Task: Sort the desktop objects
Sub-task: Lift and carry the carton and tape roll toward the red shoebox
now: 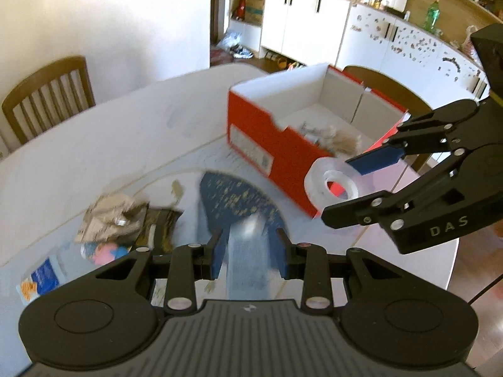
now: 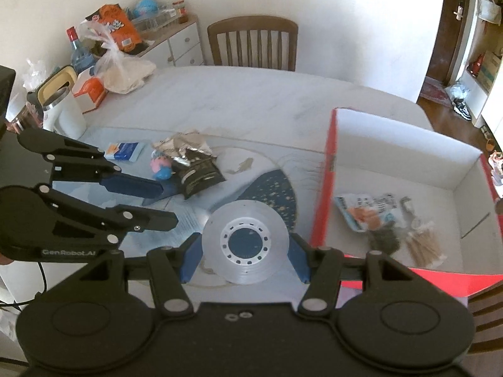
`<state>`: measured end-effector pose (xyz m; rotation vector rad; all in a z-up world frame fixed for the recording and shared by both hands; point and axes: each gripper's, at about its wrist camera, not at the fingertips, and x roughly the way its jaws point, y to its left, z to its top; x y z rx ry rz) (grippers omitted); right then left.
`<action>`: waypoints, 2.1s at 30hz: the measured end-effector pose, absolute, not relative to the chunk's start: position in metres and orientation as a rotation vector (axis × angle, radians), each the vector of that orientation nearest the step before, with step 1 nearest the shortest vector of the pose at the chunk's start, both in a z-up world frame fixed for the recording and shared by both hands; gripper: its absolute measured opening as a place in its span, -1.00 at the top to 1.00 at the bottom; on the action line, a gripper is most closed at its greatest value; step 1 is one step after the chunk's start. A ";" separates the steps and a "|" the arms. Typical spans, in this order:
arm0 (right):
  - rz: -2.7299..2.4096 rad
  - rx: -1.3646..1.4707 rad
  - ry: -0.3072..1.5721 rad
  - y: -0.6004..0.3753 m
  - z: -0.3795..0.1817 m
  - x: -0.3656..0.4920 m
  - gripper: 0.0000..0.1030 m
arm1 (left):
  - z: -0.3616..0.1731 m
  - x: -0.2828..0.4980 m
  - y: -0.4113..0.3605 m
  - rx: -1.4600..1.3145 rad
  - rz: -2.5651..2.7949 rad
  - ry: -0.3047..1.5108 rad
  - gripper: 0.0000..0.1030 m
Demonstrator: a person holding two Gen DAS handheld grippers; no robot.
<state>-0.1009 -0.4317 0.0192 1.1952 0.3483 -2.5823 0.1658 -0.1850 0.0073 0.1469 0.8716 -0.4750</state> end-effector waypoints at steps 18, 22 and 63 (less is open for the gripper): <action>-2.673 1.195 0.365 -0.386 0.039 -0.104 -0.13 | -0.047 0.169 -0.193 0.160 -0.422 0.983 0.41; -2.675 1.208 0.363 -0.381 0.038 -0.106 -0.13 | -0.063 0.168 -0.195 0.157 -0.406 1.014 0.34; -2.920 1.458 0.263 -0.320 0.053 -0.124 -0.13 | -0.061 0.188 -0.222 0.148 -0.358 1.015 0.40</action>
